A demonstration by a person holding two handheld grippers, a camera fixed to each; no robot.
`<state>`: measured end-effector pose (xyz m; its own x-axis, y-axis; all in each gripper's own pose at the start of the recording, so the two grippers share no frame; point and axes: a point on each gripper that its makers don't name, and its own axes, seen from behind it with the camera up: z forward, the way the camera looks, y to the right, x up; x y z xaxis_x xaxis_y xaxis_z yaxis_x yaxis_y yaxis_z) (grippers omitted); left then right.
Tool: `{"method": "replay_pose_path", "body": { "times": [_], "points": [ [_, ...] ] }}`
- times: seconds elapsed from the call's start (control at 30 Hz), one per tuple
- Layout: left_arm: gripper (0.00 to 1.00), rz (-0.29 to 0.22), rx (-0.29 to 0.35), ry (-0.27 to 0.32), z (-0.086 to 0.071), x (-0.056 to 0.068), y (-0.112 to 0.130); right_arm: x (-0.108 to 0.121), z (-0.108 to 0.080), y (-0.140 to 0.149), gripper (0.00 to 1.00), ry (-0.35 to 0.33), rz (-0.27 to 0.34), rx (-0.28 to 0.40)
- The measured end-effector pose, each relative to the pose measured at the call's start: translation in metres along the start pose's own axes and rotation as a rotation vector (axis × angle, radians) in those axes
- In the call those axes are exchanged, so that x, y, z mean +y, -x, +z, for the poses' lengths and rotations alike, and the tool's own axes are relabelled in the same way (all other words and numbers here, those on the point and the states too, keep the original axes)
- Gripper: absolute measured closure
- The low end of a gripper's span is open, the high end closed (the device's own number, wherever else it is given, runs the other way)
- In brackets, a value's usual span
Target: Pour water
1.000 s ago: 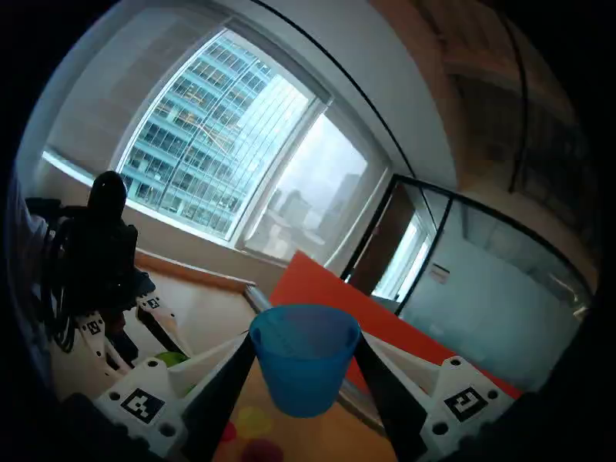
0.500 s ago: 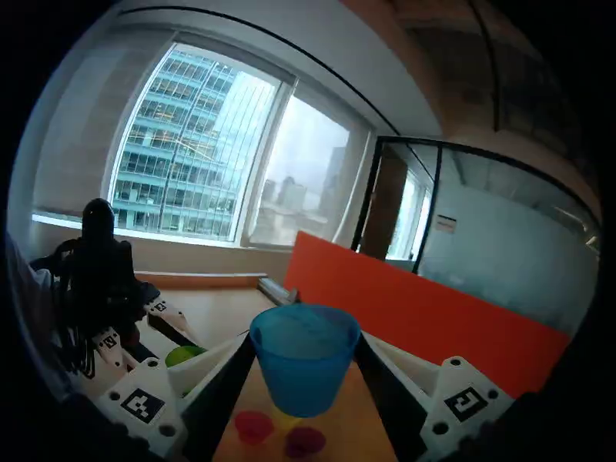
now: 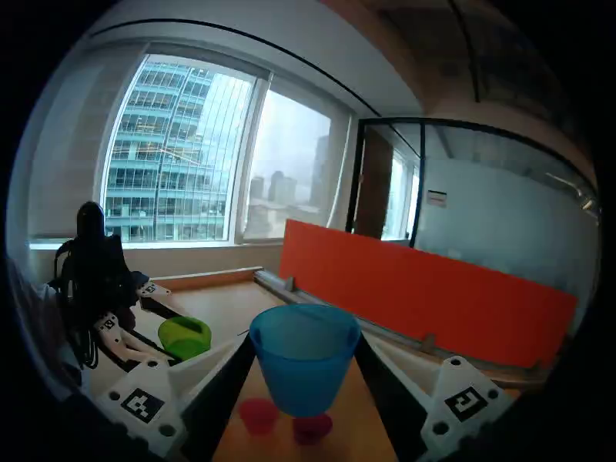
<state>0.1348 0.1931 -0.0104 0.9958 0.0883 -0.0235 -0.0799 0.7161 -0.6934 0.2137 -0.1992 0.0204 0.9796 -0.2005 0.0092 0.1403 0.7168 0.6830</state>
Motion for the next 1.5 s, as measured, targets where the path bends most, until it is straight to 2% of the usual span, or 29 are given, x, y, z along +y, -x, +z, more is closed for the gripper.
{"method": "replay_pose_path", "body": {
  "times": [0.2,0.5,1.07,1.5],
  "points": [
    [0.14,-0.002,-0.003,-0.039,-0.011,-0.015,0.001,0.004,-0.006,0.004,0.09,-0.004,0.034,0.002],
    [0.14,0.001,-0.007,-0.084,-0.026,-0.031,0.001,0.004,-0.011,0.01,0.09,-0.01,0.052,0.01],
    [0.14,0.002,-0.042,-0.118,-0.039,-0.044,0.012,-0.001,-0.015,0.023,0.08,-0.032,0.056,-0.006],
    [0.13,0.006,-0.116,-0.135,-0.042,-0.055,0.038,-0.002,-0.016,0.055,0.08,-0.052,0.056,-0.066]
  ]
}}
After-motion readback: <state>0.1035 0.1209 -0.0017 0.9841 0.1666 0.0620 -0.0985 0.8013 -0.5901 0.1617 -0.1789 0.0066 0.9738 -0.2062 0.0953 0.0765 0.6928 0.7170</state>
